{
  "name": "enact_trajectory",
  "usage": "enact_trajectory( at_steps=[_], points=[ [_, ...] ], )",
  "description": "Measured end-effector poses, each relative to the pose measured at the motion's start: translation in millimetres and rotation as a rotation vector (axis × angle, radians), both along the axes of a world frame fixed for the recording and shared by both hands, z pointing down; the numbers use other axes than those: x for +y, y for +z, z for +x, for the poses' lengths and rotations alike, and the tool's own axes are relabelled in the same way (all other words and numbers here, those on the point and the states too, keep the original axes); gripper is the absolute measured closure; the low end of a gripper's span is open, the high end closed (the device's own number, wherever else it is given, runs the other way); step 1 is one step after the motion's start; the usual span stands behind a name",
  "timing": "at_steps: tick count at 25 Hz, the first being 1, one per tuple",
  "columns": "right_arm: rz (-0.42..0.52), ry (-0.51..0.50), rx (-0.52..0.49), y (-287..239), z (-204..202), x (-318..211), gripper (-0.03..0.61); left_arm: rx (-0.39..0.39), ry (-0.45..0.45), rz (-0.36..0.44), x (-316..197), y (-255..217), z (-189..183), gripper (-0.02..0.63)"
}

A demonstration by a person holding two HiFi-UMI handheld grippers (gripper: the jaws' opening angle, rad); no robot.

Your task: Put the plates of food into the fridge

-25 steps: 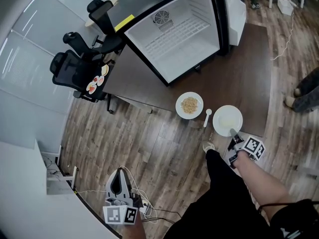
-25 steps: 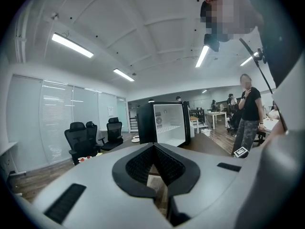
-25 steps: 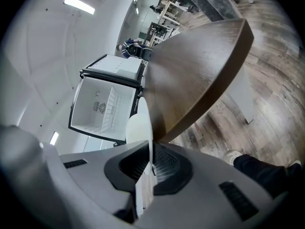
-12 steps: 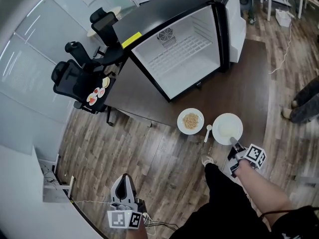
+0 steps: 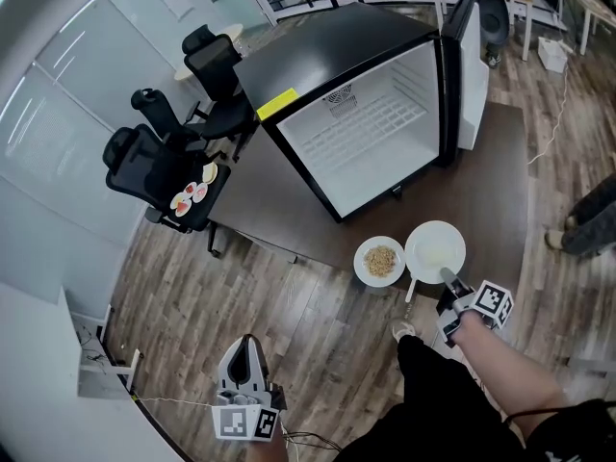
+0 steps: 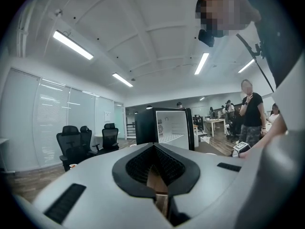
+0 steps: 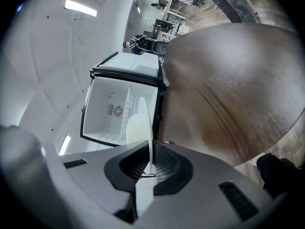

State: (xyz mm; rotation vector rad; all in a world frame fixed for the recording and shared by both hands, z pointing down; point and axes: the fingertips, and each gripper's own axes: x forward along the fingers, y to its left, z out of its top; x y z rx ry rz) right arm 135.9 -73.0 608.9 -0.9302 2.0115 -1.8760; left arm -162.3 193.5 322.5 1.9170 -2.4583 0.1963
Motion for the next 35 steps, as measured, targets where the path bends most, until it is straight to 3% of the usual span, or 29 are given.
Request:
enact_trajectory(
  at_steps=[17, 35],
  points=[
    [0.023, -0.071, -0.062, -69.7, -96.2, -74.5, 0.561, 0.0, -0.01, -0.002, -71.2, -19.0, -59.8, 0.611],
    [0.044, -0.173, -0.103, -137.2, -218.5, -160.3, 0.561, -0.008, -0.085, 0.03, -137.1, -33.6, -135.1, 0.611]
  ],
)
